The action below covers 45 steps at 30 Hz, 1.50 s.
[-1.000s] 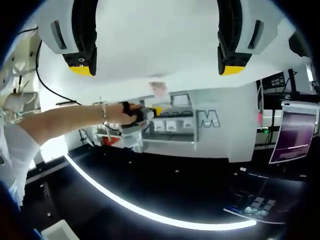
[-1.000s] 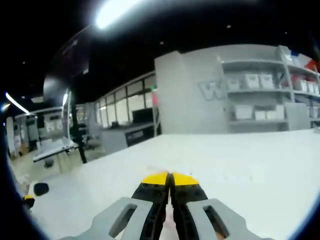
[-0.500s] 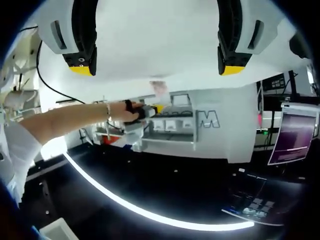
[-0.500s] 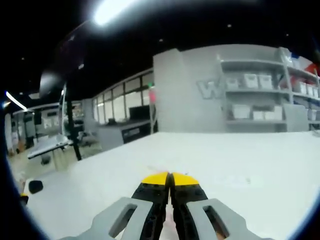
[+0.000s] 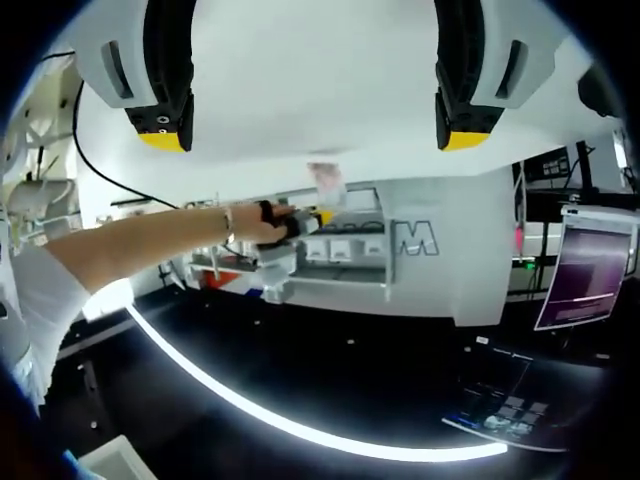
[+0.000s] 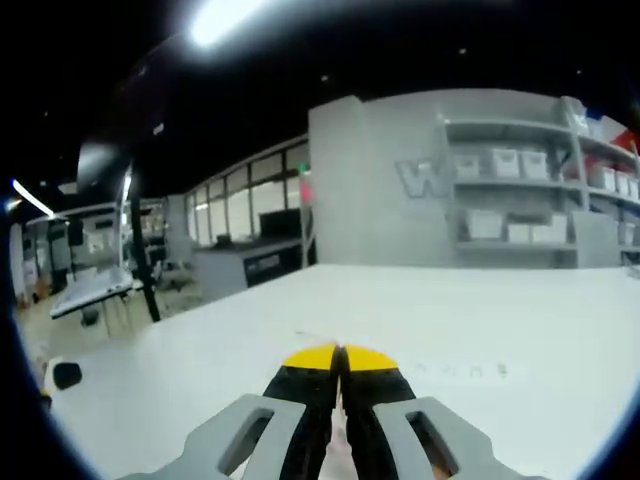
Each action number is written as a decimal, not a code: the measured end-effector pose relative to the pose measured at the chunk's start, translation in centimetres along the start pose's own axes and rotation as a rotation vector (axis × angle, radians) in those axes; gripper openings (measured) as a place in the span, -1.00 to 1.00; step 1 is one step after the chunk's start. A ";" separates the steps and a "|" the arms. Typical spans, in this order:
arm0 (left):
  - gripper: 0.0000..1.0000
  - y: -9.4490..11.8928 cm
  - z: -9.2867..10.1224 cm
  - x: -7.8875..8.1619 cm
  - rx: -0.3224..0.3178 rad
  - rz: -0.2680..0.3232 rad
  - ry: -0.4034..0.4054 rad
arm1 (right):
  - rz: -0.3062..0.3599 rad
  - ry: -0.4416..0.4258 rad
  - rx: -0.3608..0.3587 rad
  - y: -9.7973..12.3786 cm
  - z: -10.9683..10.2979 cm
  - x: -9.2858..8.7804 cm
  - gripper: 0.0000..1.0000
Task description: Open the resealable bag by pulling the two sides of the seal apart until the entire bag opening is separated and visibly accessible.
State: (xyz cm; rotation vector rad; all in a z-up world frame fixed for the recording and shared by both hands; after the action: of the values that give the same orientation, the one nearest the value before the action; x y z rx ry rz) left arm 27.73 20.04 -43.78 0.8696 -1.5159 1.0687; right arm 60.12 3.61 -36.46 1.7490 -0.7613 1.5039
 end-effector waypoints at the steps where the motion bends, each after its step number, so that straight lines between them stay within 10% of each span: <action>1: 0.99 0.0 0.0 0.0 0.001 0.001 0.001 | -0.001 0.000 0.000 -0.1 0.0 0.0 -1.00; 45: 0.99 -0.2 -0.2 -0.2 0.014 -0.011 -0.004 | -0.030 0.034 0.000 -2.8 1.1 -2.0 -1.00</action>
State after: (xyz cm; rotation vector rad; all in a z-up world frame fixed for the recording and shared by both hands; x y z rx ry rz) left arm 28.00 20.21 -43.95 0.8886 -1.5069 1.0712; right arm 62.72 4.40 -38.86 1.7227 -0.7150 1.5101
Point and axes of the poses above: the point that each gripper's makers call its tool centre point, and the gripper's own axes: y roughly backward along the fingers, z roughly to its right, x roughly out of its top, the point moved 4 cm from there along y, roughly backward along the fingers, and after that the axes turned 5 degrees about x, right-handed, at the moved point
